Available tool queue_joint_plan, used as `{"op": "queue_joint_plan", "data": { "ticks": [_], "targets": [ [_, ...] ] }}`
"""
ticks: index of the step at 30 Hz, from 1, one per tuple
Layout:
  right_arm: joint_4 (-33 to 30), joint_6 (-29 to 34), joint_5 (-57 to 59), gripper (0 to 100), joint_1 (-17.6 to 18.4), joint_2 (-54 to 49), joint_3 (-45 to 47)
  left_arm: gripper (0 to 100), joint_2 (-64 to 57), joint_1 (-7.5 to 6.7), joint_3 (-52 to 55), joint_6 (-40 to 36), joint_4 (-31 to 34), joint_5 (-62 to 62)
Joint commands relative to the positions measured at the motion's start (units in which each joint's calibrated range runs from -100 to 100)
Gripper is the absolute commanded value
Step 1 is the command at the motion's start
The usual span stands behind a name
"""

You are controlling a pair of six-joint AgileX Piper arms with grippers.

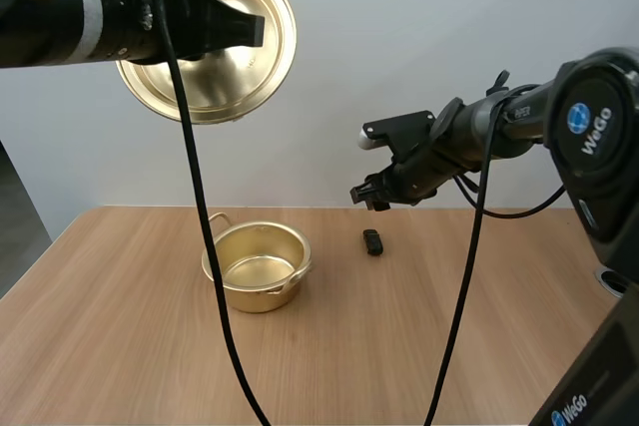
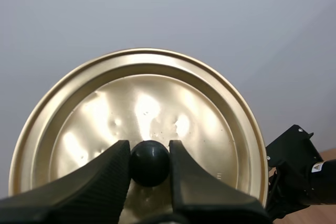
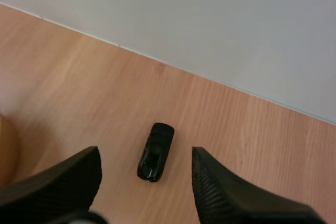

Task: Open the pot, put the car inside, and close it

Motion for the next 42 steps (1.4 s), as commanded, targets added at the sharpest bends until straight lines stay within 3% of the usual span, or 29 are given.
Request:
{"op": "queue_joint_plan", "data": {
  "ticks": [1,8,12,23,26,27,29,36,42],
  "targets": [
    [0.04,-1.05,-2.13,84,0.05,7.59,0.01,0,-0.02,-0.01,0.0,0.0,0.0,0.24],
    [2.06,-1.52,-2.35,84,0.05,10.0,-2.56,0,-0.02,0.92,0.0,0.0,-1.09,2.2],
    [5.5,-3.93,-1.8,82,0.05,10.95,-4.28,0,-0.02,0.92,0.0,0.0,-1.76,4.25],
    [5.91,-4.52,-0.74,76,0.05,18.3,-7.49,0,-0.02,0.92,0.0,0.0,-1.65,4.61],
    [5.91,-4.66,0.29,56,0.05,19.59,-7.61,0,-0.02,0.92,0.0,0.0,-1.55,4.61],
    [5.91,-4.66,0.43,41,0.05,19.74,-7.61,0,-0.02,0.92,0.0,0.0,-1.55,4.61],
    [5.91,-4.79,0.43,2,0.05,19.84,-7.63,0,-0.02,0.92,0.0,0.0,-1.56,4.77],
    [8.26,-5.89,12.4,0,0.05,11.21,-7.76,0,-0.02,0.92,0.0,0.1,-1.56,5.17],
    [32.94,-26.1,49.3,0,0.46,-0.83,-7.76,0,0.11,0.92,0.0,0.1,-1.91,3.31]
  ]
}}
